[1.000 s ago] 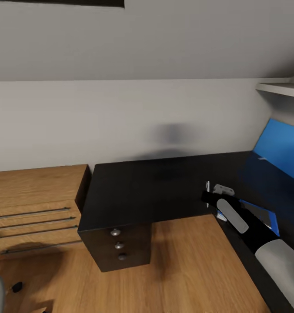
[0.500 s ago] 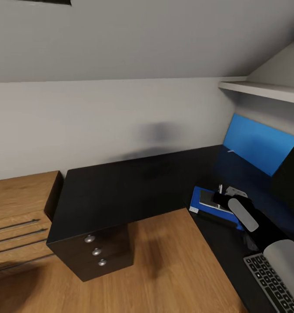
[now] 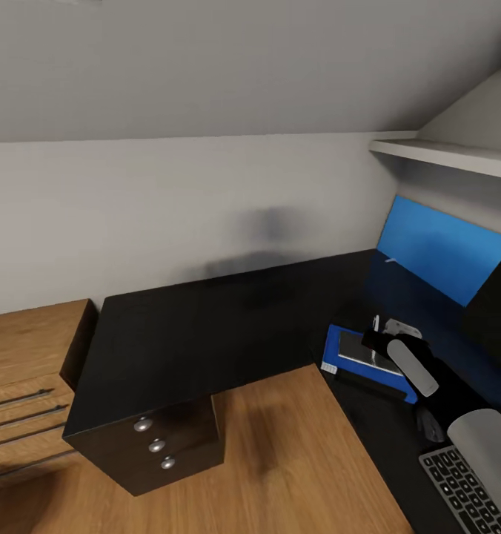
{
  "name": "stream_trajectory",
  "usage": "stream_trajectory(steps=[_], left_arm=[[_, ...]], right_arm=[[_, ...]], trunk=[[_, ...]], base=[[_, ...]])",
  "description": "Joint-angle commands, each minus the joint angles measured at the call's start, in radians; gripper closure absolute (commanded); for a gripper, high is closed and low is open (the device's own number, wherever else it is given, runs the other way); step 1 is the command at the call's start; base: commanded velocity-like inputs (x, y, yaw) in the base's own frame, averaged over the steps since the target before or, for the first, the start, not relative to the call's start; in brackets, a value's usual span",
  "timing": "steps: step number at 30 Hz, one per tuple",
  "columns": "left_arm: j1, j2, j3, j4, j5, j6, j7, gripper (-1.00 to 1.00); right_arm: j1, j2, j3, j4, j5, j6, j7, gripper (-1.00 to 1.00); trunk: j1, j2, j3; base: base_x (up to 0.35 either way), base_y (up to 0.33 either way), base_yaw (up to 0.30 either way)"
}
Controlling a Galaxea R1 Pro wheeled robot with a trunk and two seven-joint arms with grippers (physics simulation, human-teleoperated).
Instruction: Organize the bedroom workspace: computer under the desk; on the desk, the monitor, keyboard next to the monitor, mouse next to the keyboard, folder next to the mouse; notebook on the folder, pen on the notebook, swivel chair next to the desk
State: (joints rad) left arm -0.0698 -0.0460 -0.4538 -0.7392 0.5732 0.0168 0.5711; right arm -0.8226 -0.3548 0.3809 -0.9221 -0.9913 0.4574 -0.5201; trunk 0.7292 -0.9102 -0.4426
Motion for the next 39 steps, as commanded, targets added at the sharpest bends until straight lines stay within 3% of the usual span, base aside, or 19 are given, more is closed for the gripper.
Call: stream_trajectory(steps=[1,10,17,34,39], left_arm=[[-0.001,0.001,-0.008,-0.002,0.005,0.002,0.008,-1.00],[-0.001,0.001,-0.052,-0.003,0.006,-0.024,0.009,-1.00],[-0.001,-0.004,-0.064,-0.031,0.008,-0.030,0.011,-1.00],[-0.001,-0.006,-0.065,-0.035,0.008,-0.029,0.012,-1.00],[-0.001,-0.005,-0.065,-0.034,0.008,-0.028,0.011,-1.00]], right_arm=[[-0.001,-0.001,0.004,-0.001,-0.007,0.000,-0.006,1.00],[-0.001,0.000,0.002,0.110,-0.003,0.000,0.028,1.00],[-0.003,0.000,0.000,0.150,-0.003,0.000,0.039,1.00],[-0.003,0.000,0.000,0.164,-0.002,0.000,0.040,1.00],[-0.003,0.000,0.000,0.163,-0.001,0.000,0.040,1.00]], trunk=[[0.001,-0.001,-0.001],[0.001,-0.001,-0.001],[0.001,-0.001,-0.001],[0.066,-0.120,-0.054],[0.066,-0.120,-0.054]], base=[[0.231,0.000,0.000],[0.160,0.000,0.000],[0.015,0.000,0.000],[0.000,0.000,0.000],[0.000,0.000,0.000]])
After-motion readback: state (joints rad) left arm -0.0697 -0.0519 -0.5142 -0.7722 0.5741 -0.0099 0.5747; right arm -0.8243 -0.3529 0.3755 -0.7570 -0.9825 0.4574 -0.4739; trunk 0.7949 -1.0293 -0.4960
